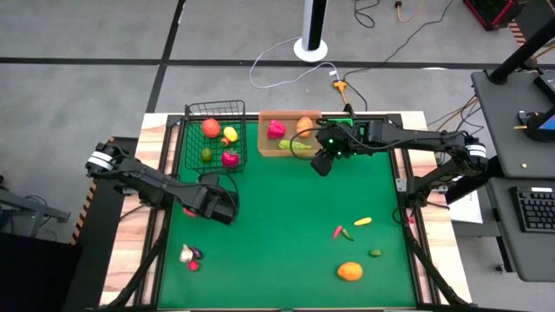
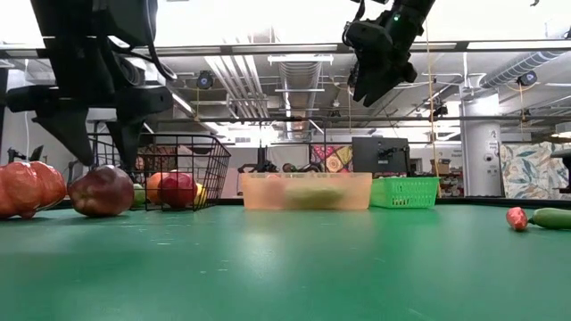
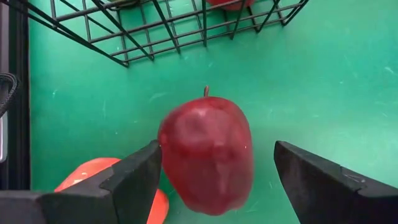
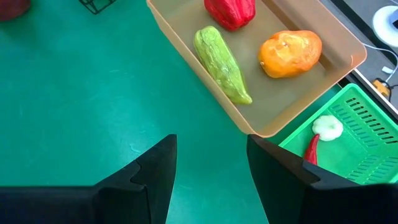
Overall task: Sort produce into baskets
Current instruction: Put the red apple into the black wire basket
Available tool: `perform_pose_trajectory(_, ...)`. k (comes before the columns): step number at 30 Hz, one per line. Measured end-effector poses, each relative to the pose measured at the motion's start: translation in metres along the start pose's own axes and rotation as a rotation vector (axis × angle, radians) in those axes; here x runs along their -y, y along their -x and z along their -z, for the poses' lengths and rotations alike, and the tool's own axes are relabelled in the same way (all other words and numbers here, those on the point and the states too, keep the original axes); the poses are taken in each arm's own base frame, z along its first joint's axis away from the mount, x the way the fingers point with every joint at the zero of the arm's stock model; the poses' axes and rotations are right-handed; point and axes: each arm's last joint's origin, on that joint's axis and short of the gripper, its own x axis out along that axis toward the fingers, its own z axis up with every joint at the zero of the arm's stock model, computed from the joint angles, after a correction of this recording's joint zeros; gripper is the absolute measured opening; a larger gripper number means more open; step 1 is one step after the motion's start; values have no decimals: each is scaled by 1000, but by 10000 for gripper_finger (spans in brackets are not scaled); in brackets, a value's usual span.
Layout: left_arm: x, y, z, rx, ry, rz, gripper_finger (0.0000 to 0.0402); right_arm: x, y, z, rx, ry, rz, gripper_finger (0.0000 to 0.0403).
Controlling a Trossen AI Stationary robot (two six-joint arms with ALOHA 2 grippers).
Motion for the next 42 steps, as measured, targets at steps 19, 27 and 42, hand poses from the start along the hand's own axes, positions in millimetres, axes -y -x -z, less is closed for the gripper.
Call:
perform_pose_trajectory(19, -1, -14, 5, 1, -1, 19, 290, 0, 0, 0, 1, 0, 0, 187)
perform_pose_trajectory(27, 6, -23, 12, 1, -78, -12, 290, 0, 0, 0, 1, -1, -1, 187)
perform_pose_trajectory(42, 8, -26, 14, 3, -90, -24, 282, 0, 0, 0, -1, -1, 0, 187)
